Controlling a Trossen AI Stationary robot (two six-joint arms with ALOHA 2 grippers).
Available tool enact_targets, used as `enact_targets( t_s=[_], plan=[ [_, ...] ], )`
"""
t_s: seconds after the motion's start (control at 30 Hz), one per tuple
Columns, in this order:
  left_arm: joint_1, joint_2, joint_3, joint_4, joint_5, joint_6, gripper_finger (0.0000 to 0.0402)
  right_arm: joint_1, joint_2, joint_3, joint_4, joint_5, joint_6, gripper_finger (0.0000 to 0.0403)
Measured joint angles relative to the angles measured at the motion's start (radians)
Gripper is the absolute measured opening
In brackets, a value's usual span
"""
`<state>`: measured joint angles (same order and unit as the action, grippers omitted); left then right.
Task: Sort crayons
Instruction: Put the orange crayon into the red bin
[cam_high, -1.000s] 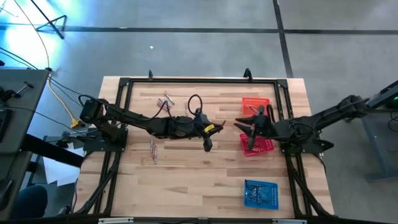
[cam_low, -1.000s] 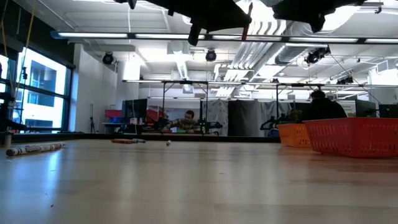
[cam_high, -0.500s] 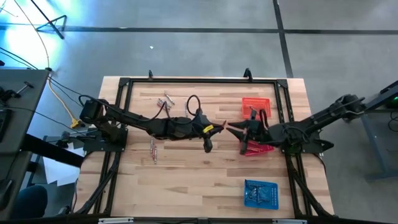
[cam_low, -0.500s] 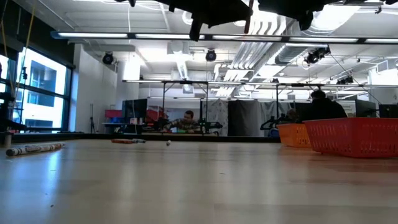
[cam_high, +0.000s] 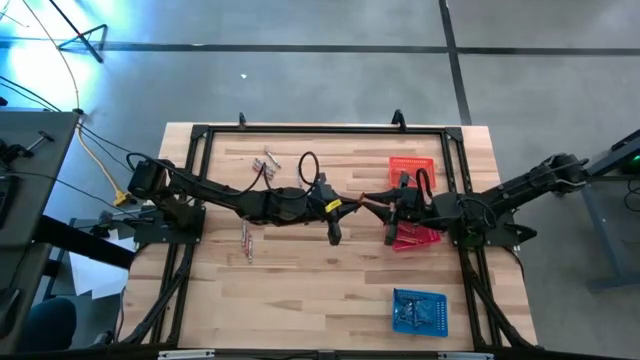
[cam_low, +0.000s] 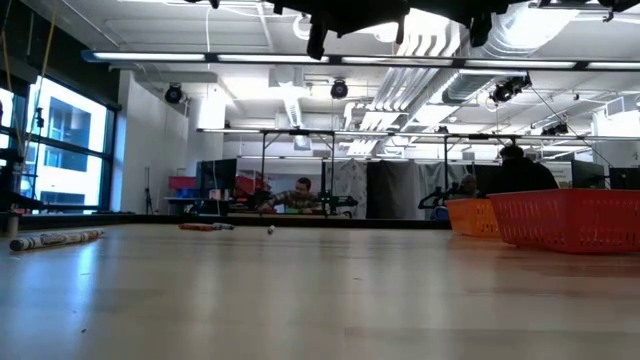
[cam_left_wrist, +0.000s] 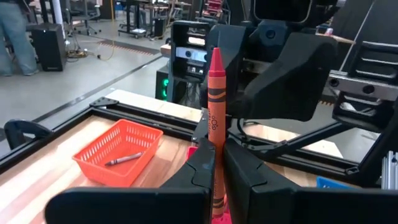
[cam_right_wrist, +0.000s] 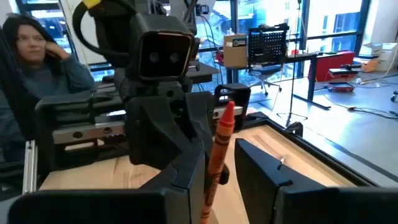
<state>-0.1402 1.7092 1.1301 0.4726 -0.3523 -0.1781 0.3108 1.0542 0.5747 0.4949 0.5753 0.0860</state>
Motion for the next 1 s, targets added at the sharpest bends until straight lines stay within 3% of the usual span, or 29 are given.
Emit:
enact_targets(
  t_s=[0.5, 0.6, 0.73, 1.0],
  plan=[
    [-0.004, 0.004, 0.0, -0.002, -0.002, 0.009, 0.0009, -0.083, 0.14, 0.0, 0.193, -0.109, 0.005, 0.0083],
    [-0.007, 0.004, 0.0, -0.002, -0.004, 0.019, 0.0003, -0.084, 0.143, 0.0, 0.203, -0.113, 0.002, 0.0066],
    [-0.007, 0.004, 0.0, 0.0, -0.002, 0.027, 0.0004, -0.083, 0.142, 0.0, 0.213, -0.117, -0.016, 0.0014],
    [-0.01, 0.004, 0.0, -0.004, -0.002, 0.034, 0.001, -0.084, 0.142, 0.0, 0.206, -0.123, 0.0, 0.0007]
  ],
)
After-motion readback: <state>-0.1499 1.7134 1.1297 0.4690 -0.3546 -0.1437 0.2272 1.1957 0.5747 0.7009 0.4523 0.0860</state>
